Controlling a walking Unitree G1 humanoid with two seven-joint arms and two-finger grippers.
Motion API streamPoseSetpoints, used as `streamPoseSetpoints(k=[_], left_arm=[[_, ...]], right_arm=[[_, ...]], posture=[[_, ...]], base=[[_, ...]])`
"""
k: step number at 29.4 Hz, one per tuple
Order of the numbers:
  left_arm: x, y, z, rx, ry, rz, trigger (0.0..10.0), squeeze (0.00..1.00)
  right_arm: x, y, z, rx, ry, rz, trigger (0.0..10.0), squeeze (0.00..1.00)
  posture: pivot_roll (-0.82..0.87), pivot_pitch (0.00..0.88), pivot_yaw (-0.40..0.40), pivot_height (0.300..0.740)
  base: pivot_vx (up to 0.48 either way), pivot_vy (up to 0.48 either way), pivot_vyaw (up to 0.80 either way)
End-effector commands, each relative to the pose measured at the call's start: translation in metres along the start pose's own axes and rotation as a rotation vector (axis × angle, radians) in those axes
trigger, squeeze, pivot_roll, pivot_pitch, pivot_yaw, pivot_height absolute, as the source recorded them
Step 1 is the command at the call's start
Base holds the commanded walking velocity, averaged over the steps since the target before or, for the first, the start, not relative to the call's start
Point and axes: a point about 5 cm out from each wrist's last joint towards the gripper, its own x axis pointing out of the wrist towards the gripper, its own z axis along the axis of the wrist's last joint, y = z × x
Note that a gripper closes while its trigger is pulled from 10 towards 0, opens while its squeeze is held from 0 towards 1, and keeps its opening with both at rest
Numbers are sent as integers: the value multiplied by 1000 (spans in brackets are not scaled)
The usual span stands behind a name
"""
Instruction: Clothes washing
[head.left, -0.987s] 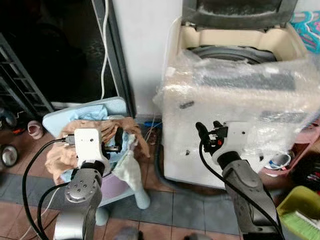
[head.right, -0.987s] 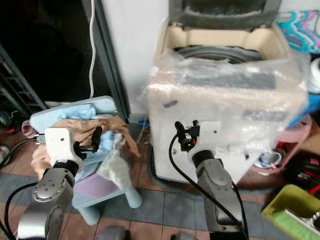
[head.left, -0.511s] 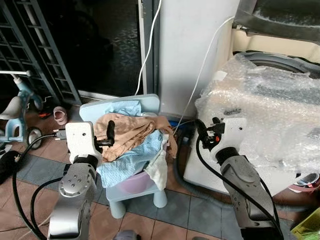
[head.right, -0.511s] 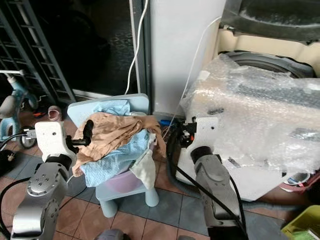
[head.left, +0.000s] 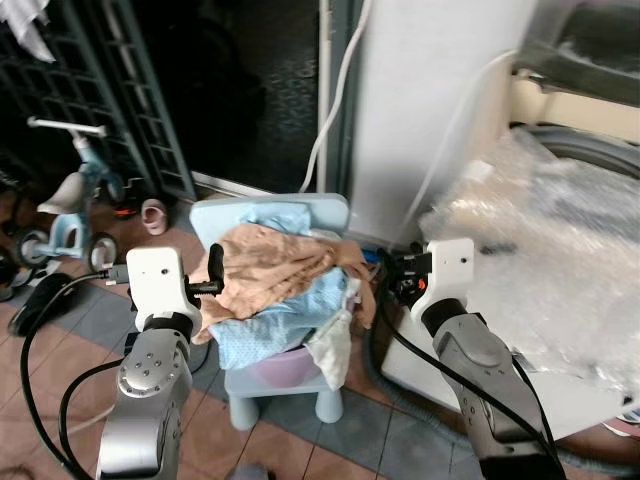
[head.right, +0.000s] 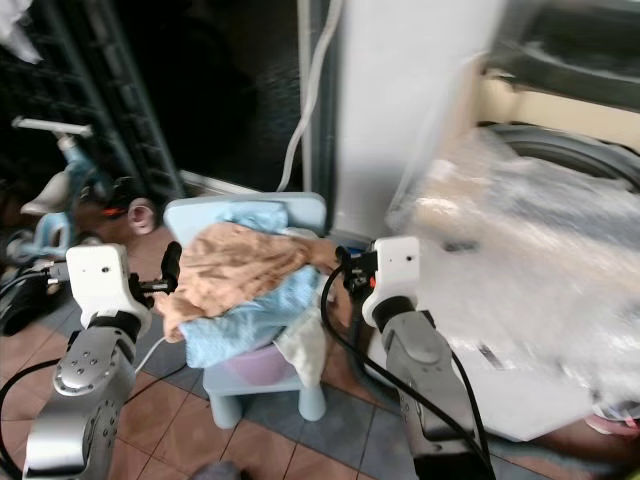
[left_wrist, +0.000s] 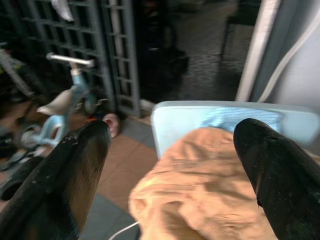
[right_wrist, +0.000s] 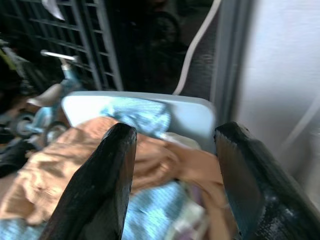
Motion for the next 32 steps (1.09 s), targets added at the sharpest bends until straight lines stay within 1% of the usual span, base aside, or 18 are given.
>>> streamPoseSetpoints(k=[1,6,8,10,12,13,17,18,19,20,22,23,25,26,30,31,32], left_arm=[[0,-1,0,1,5,1,10000,0],[0,-2,-2,-6,16,5,10000,0],[0,-2,-3,-7,25,9,10000,0],[0,-2,-4,-2,29,22,10000,0],[0,-2,-5,1,36,37,10000,0],[0,-2,-5,2,38,41,10000,0],[0,0,-7,0,48,57,10000,0],[-1,1,-7,3,50,63,10000,0],[-2,3,-8,15,56,74,10000,0],[-4,5,-9,24,63,83,10000,0],[-8,11,-13,37,94,105,10000,0],[-8,11,-13,37,94,105,10000,0],[-15,16,-18,46,127,111,10000,0],[-20,19,-20,51,145,106,10000,0],[-31,23,-21,59,169,86,10000,0],[-35,26,-22,81,190,82,10000,0],[-37,27,-22,92,197,81,10000,0]], right_arm=[[-1,-4,-1,5,13,-6,10000,0],[-2,-5,-8,14,57,-5,10000,0],[-3,-5,-11,60,71,-12,10000,0],[-3,-6,-12,39,79,-14,10000,0],[-3,-6,-14,45,92,-10,10000,0],[-3,-5,-14,42,96,2,10000,0],[1,0,-15,-18,114,93,10000,0],[3,0,-16,-34,124,103,10000,0],[8,-2,-18,-78,154,105,10000,0],[11,-3,-20,-92,167,105,10000,0],[18,-5,-20,-91,184,102,10000,0],[18,-5,-20,-91,184,102,10000,0],[25,-8,-22,-68,213,89,10000,0],[30,-7,-24,-76,235,103,10000,0],[40,-4,-26,-113,259,145,10000,0],[48,-1,-28,-141,272,162,10000,0],[50,0,-29,-151,279,165,10000,0]], posture=[[0,8,10,740],[-3,4,11,740],[-3,4,11,740],[-4,3,12,740],[-3,0,10,740],[-3,0,10,740],[18,0,2,740],[18,0,2,740],[28,0,-1,740],[44,0,-7,740],[63,0,-13,740],[63,0,-13,740],[81,8,-16,740],[96,18,-17,740],[117,38,-17,740],[125,47,-18,740],[128,50,-19,740]], base=[[371,0,788],[349,0,751],[0,0,0],[0,0,0],[0,0,0],[0,0,0],[0,0,0],[0,0,550],[0,0,800],[0,0,800],[0,0,800],[0,0,800],[0,0,688],[0,0,444],[0,0,111],[0,0,0],[0,0,0]])
